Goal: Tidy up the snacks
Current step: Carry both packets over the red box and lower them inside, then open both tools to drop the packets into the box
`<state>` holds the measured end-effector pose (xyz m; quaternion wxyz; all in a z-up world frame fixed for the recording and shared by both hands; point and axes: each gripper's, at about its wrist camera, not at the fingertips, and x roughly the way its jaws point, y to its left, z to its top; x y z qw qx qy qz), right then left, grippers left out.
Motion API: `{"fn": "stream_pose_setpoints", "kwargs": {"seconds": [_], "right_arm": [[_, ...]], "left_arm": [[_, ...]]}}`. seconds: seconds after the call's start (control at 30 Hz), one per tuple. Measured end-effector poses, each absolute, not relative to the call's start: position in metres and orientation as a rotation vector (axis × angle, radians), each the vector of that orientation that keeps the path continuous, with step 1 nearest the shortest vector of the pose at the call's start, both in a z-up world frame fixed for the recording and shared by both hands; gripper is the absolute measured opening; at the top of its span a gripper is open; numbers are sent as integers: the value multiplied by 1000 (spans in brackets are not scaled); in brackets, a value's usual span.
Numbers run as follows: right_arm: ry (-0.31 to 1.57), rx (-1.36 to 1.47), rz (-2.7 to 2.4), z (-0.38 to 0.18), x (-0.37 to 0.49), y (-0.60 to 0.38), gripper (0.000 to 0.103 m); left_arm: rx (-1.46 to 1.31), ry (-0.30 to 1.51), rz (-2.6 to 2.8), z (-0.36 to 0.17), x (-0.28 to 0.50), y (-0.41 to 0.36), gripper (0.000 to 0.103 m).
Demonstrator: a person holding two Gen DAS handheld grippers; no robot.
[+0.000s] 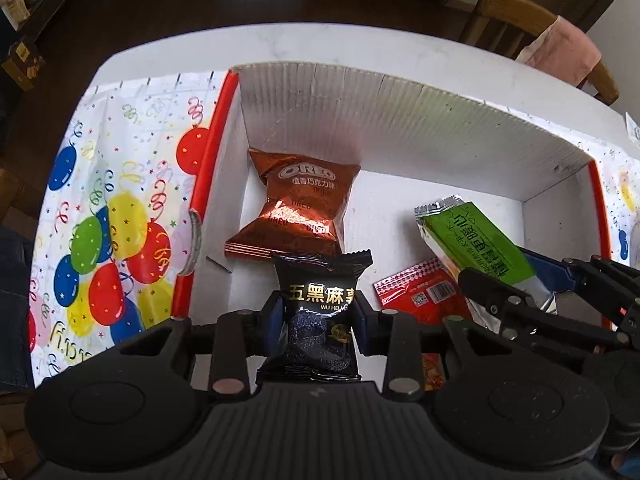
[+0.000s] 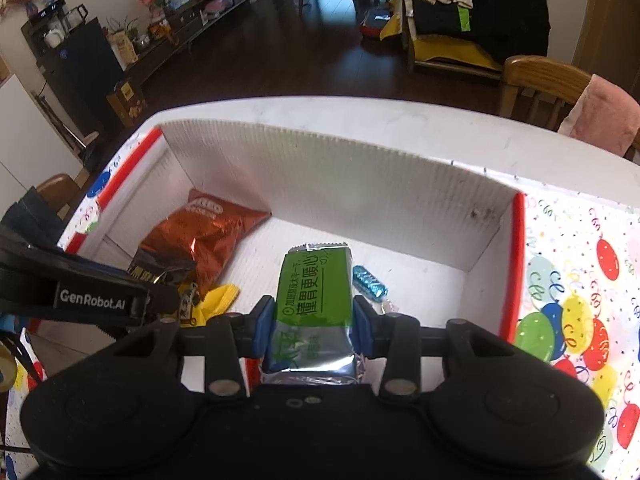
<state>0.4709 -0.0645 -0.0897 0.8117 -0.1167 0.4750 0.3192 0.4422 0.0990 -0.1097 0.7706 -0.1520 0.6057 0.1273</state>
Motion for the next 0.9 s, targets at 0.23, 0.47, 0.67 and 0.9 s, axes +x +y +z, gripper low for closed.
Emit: {"fn": "stream_pose_setpoints", "kwargs": {"seconds": [0.23,0.47,0.67,0.9], "right_arm": [[1028,-278,683,-96,471,-60,40],[1029,-301,679,-95,468,-59,41],[1015,-290,677,-87,462,-66,45],[977,-259,673,-62,445,-78,54]], "left_arm": [[-314,1348,271,-119,449,97,35],[-333,1348,260,-120,450,99,35],[-335,1311,255,-111,442,99,40],[-336,1237,243,-85,422,97,45]]}}
